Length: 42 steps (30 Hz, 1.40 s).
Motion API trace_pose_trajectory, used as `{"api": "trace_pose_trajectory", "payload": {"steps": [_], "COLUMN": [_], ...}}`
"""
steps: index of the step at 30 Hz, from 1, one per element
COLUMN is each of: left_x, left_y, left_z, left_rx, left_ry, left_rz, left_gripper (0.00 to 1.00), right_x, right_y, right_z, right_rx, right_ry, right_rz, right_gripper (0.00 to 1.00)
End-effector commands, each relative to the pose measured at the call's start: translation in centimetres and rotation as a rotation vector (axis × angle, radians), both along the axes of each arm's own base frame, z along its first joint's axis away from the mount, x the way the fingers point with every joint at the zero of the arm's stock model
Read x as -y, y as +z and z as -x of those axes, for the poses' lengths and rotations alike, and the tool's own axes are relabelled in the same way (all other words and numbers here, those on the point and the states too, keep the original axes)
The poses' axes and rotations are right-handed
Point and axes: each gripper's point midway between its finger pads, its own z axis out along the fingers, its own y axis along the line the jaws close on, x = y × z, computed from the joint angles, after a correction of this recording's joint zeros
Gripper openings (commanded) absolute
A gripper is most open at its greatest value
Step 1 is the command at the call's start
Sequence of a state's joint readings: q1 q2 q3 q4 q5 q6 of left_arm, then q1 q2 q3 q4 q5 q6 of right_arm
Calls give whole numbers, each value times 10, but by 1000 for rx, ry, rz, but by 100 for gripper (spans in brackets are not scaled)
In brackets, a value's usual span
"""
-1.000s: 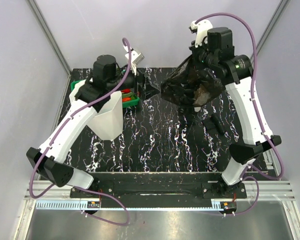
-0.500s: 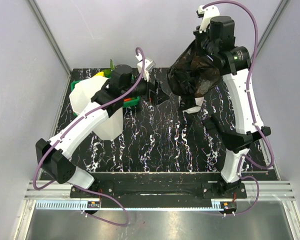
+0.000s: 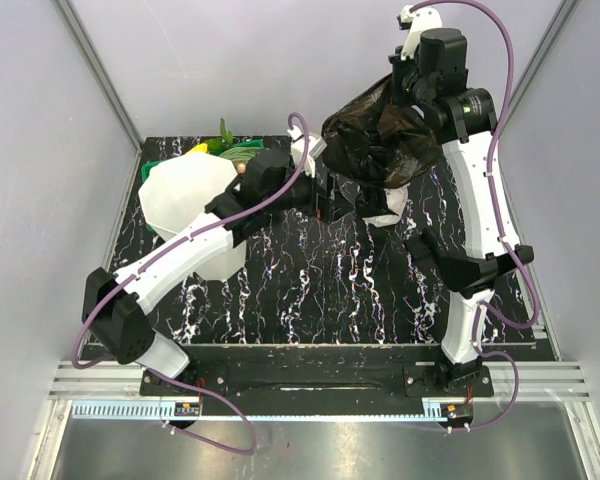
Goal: Put the trash bags into the trash bin
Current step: Unfold the trash bag at the center of the board.
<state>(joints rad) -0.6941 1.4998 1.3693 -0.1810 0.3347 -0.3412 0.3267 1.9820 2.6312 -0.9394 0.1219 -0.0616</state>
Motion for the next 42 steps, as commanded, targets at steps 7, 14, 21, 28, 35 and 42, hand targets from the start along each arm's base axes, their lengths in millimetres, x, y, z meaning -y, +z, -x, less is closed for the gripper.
{"api": "trace_pose_trajectory", "payload": {"steps": [7, 14, 21, 28, 35, 42], "left_x": [20, 32, 40, 50, 40, 27], "left_y": [-2, 1, 12, 21, 13, 17], "left_z": [-48, -61, -75, -77, -78, -67], "left_rx": [144, 229, 307, 344, 294, 302], "left_ry": [160, 161, 145, 82, 40, 10], "left_rz": [21, 2, -18, -20, 0, 0], "left_gripper": [99, 99, 99, 92, 59, 25], "right_x": [-1, -7, -11, -10, 1, 12], "right_y": [27, 16, 8, 0, 1, -5], "right_z": [10, 11, 10, 12, 14, 10], "right_rx": [60, 21, -8, -34, -36, -51], "right_ry": [20, 53, 74, 79, 58, 36], "right_rz": [-71, -77, -86, -81, -80, -69], "right_gripper": [0, 0, 0, 0, 0, 0]}}
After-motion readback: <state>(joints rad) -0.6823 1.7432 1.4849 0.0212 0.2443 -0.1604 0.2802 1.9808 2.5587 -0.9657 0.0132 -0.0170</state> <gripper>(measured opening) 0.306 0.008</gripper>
